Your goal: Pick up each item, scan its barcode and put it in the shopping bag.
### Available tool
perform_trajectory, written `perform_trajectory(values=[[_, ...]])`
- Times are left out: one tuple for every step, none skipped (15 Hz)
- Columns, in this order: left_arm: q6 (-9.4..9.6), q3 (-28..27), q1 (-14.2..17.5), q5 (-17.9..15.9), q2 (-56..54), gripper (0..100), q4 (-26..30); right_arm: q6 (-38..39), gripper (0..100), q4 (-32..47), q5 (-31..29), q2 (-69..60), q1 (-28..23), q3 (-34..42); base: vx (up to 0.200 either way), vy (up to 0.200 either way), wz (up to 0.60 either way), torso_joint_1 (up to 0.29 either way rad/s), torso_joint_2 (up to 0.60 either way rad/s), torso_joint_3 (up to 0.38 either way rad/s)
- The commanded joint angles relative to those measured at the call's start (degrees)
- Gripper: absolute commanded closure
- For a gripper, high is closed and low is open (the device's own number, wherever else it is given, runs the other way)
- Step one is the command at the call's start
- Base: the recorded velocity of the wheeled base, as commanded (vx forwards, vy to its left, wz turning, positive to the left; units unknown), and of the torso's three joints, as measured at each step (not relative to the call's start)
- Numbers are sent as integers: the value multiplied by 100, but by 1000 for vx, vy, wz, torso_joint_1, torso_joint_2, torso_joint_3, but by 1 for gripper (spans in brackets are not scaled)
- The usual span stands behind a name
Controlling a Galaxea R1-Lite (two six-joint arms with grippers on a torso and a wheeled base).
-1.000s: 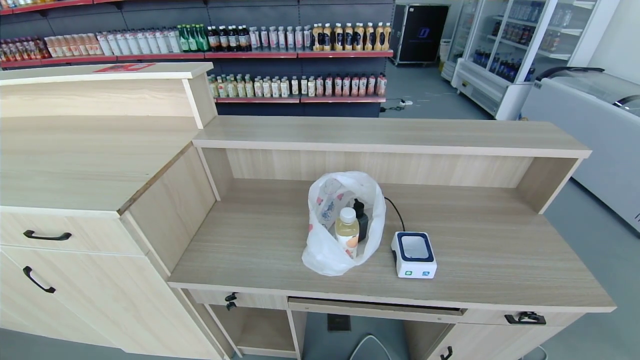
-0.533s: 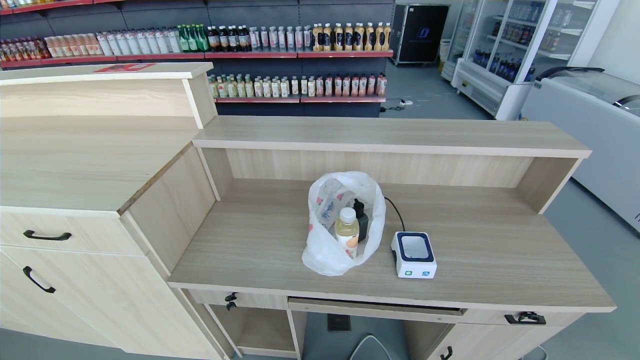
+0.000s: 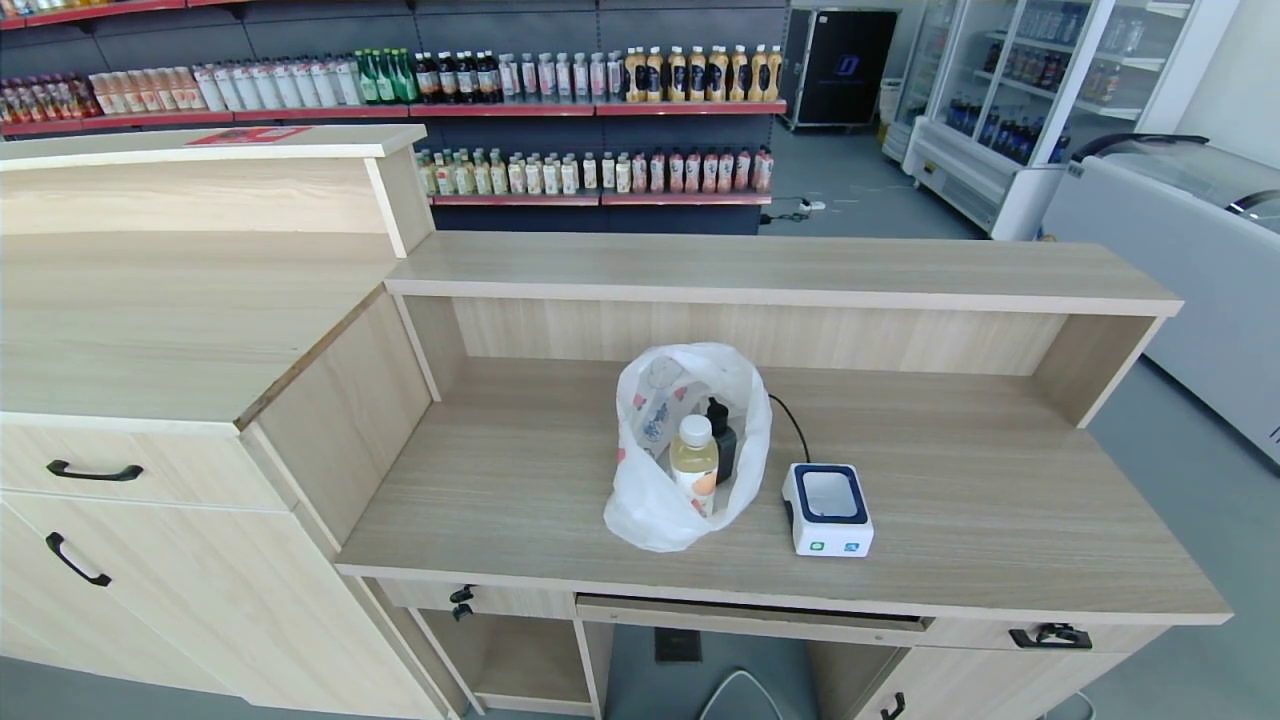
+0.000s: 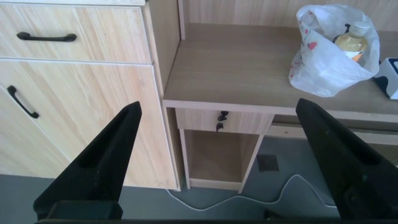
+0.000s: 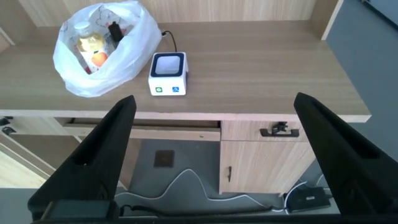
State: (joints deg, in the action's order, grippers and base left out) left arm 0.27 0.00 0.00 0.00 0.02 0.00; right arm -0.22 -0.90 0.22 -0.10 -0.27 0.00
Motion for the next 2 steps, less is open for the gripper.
perform_trajectory(values=[[0, 0, 0, 0, -2, 0, 0, -4, 0, -6, 4, 10, 0, 0, 0, 0, 0, 0, 0, 0], [0, 0, 0, 0, -2, 0, 0, -4, 0, -6, 4, 10, 0, 0, 0, 0, 0, 0, 0, 0]])
